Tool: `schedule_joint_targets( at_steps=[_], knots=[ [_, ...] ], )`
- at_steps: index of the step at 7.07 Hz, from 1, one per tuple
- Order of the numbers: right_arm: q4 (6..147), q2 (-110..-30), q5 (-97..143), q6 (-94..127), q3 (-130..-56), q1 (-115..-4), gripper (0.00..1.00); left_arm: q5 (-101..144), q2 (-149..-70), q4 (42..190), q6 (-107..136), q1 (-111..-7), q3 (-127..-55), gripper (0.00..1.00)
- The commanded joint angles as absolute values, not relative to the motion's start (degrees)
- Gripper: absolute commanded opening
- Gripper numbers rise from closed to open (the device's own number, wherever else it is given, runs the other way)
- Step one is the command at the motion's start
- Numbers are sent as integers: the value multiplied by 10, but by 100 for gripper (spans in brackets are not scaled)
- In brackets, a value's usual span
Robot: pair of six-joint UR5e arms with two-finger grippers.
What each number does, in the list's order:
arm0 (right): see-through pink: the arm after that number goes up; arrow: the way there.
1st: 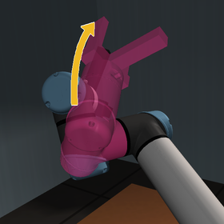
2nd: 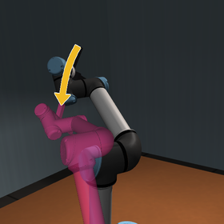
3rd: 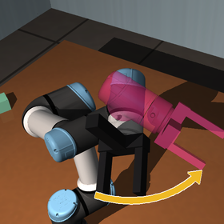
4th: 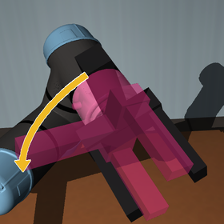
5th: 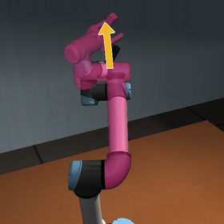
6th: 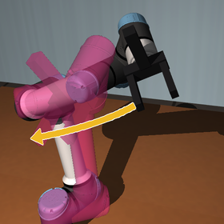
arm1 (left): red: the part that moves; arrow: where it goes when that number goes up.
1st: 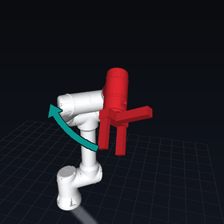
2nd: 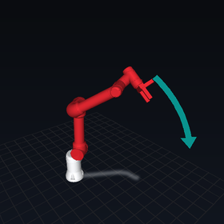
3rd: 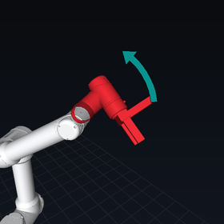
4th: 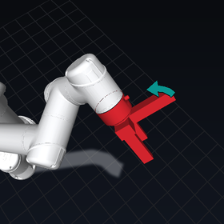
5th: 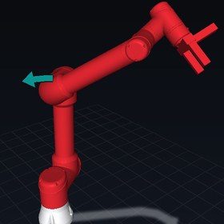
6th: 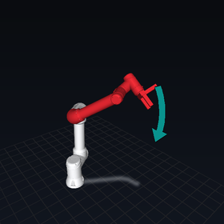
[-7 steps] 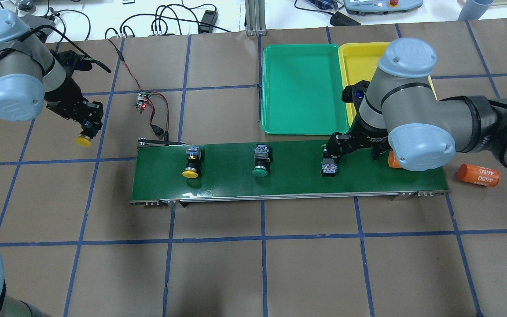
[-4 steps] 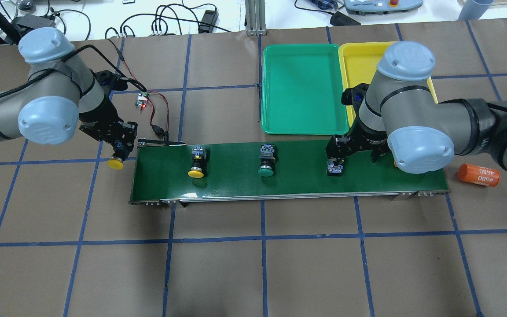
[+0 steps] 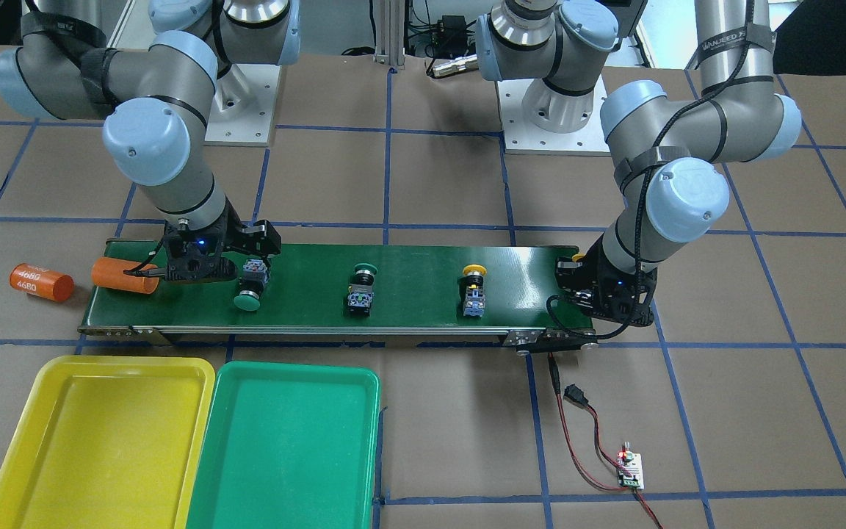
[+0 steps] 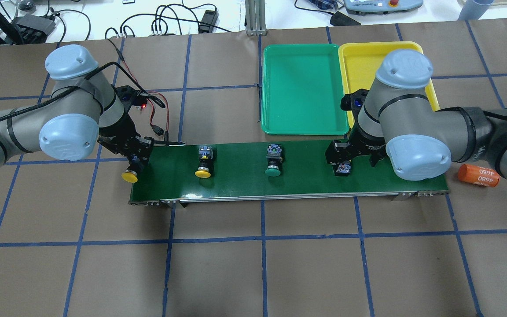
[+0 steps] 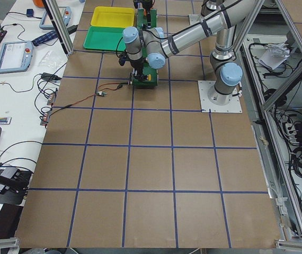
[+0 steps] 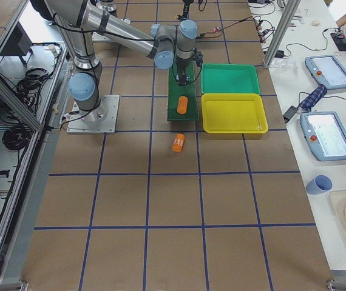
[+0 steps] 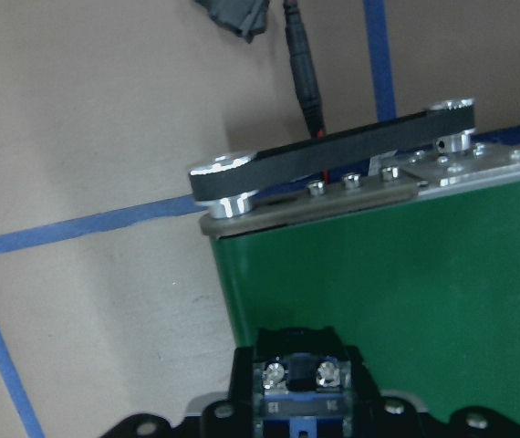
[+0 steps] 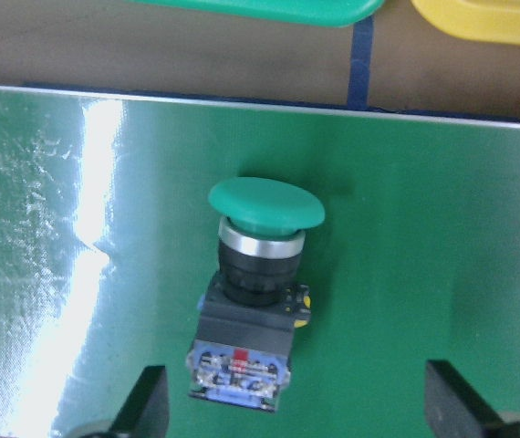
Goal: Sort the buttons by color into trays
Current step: 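Place the yellow switch on the belt while the right gripper grasps a green switch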
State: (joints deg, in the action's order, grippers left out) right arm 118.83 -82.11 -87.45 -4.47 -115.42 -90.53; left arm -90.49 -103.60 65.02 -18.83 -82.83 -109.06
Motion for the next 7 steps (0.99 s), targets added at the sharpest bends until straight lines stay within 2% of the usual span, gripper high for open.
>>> schedule_joint_targets(
  at_steps=[1,2,3,4,5,6,7],
  knots=[
    [1225,-816,-874,-46,-1176,-905,97,-903,-1044,642,-183,-838,-1092,30],
    [1236,-816,-875,-46,-1184,-905,96,-904,-1036,643,-182,-843,-1092,99],
    [1237,-816,-875,-46,-1184,-905,93,-902,-1017,648,-182,-845,-1092,100],
    [1239,-815,-875,-51,-1183,-905,58,-902,-1001,649,-183,-846,-1089,100],
    [1239,-815,-877,-53,-1183,-904,28,-899,-987,650,-183,-850,-1082,100],
    [1239,-816,-879,-54,-1183,-904,13,-900,-953,678,-183,-852,-1078,100],
    [1239,-816,-881,-66,-1180,-904,11,-892,-904,724,-182,-854,-1072,100]
  ],
)
